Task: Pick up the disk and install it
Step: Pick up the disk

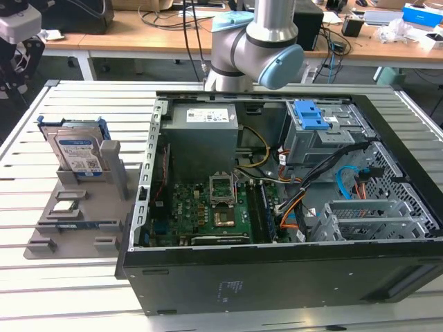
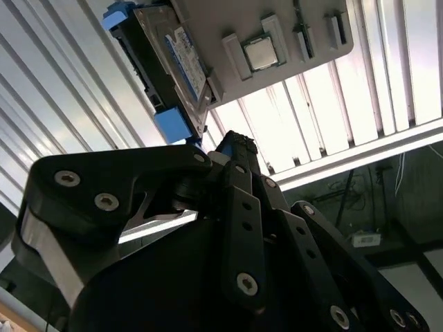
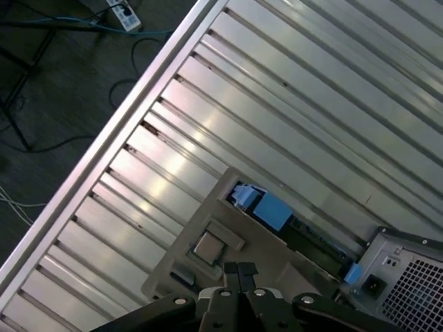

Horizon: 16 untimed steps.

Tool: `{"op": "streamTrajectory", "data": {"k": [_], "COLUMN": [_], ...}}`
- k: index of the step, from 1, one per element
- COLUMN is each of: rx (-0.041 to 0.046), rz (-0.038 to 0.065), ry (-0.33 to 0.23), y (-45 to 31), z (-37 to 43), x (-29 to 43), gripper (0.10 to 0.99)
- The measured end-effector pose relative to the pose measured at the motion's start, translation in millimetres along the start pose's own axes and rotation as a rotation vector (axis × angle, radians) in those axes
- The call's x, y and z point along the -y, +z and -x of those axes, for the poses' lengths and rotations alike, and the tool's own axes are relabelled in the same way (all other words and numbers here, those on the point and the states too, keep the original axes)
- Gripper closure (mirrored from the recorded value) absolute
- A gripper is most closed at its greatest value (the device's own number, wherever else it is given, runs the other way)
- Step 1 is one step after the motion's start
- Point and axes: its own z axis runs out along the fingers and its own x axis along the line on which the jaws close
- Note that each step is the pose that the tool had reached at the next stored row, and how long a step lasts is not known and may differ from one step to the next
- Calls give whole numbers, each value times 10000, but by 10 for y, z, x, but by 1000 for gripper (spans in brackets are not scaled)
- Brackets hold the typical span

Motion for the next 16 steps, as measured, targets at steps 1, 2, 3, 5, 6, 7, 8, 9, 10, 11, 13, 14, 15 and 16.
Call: {"op": "streamTrajectory", "data": {"k": [1, 2, 3, 5, 6, 7, 8, 9, 10, 11, 13, 14, 15, 16], "rx": [-6, -11, -20, -30, -34, -38, -47, -56, -62, -71, -80, -86, -90, -94], "rz": [3, 6, 10, 15, 18, 20, 24, 28, 32, 36, 41, 44, 46, 48], "ry": [-143, -264, -453, -683, -781, -873, -1039, -1242, -1370, -1583, -1768, -1914, -2002, -2101], "y": [0, 0, 0, 0, 0, 0, 0, 0, 0, 0, 0, 0, 0, 0], "z": [0, 0, 0, 0, 0, 0, 0, 0, 0, 0, 0, 0, 0, 0], "x": [0, 0, 0, 0, 0, 0, 0, 0, 0, 0, 0, 0, 0, 0], "gripper": [980, 980, 980, 980, 980, 980, 980, 980, 980, 980, 980, 980, 980, 980]}}
